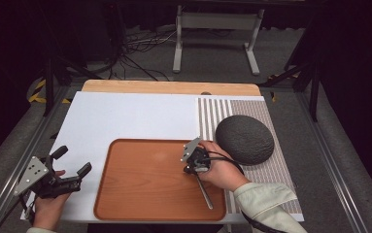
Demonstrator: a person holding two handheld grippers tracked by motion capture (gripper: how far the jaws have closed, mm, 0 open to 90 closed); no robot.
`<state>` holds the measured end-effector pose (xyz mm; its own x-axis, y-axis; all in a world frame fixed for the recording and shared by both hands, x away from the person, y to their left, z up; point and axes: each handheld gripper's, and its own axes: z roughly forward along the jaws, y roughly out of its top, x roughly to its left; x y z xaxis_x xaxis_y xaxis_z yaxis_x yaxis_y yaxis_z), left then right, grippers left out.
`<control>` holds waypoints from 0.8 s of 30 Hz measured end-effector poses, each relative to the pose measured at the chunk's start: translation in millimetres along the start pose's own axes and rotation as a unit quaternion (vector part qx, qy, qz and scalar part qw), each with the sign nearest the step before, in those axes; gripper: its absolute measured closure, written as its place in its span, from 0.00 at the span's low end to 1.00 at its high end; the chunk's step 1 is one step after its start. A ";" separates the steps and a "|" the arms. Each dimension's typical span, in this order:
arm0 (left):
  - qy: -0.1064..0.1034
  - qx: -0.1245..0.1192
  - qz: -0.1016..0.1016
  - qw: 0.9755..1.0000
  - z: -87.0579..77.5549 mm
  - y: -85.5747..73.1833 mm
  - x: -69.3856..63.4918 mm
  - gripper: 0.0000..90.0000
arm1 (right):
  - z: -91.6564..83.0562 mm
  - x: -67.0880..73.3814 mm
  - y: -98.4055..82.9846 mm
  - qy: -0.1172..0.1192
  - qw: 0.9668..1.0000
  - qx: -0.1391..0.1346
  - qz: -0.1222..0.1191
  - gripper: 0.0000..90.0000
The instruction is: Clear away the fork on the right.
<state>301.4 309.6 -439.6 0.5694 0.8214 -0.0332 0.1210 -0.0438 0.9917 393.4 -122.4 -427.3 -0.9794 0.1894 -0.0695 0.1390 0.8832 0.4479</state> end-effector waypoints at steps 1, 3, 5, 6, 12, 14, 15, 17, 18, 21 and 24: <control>0.000 0.000 0.000 1.000 0.0 0.0 0.0 0.00 | 0.5 0.8 -0.9 0.005 1.000 0.006 0.007 1.00; 0.000 0.000 0.000 1.000 0.1 0.0 0.0 0.00 | 0.9 0.7 -1.6 0.007 1.000 0.010 0.007 1.00; 0.000 0.000 0.000 1.000 0.0 0.0 0.0 0.00 | 0.9 0.9 -1.8 0.006 1.000 0.009 0.008 1.00; 0.000 0.000 0.000 1.000 -0.1 0.1 0.0 0.00 | 0.1 1.0 -1.8 0.006 1.000 0.014 0.011 1.00; 0.000 0.000 0.000 1.000 -0.2 0.0 0.2 0.00 | -1.2 0.0 -3.3 0.002 1.000 0.020 0.018 1.00; 0.000 0.000 0.000 1.000 -0.3 0.1 0.2 0.00 | -2.0 -1.1 -4.5 -0.003 1.000 0.022 0.021 1.00; 0.000 0.000 0.000 1.000 -0.3 0.1 0.2 0.00 | -2.5 -1.2 -5.1 -0.003 0.999 0.023 0.023 1.00; 0.000 0.000 0.000 1.000 -0.2 0.0 0.1 0.00 | -3.3 -2.3 -6.7 -0.003 0.999 0.023 0.023 1.00; 0.000 0.000 0.000 1.000 -0.3 0.1 0.2 0.00 | -3.8 -2.5 -7.3 -0.004 0.999 0.025 0.027 1.00; 0.000 0.000 0.000 1.000 -0.2 0.1 0.2 0.00 | -5.6 -4.0 -9.4 -0.008 0.999 0.031 0.032 1.00; -0.001 0.001 0.000 1.000 -0.1 0.0 0.3 0.00 | -7.5 -6.5 -12.0 -0.013 0.999 0.035 0.034 1.00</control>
<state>301.5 309.9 -439.6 0.5706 0.8205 -0.0332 0.1231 -0.0455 0.9913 397.0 -137.4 -425.6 -0.9635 0.2601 -0.0636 0.2162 0.8958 0.3883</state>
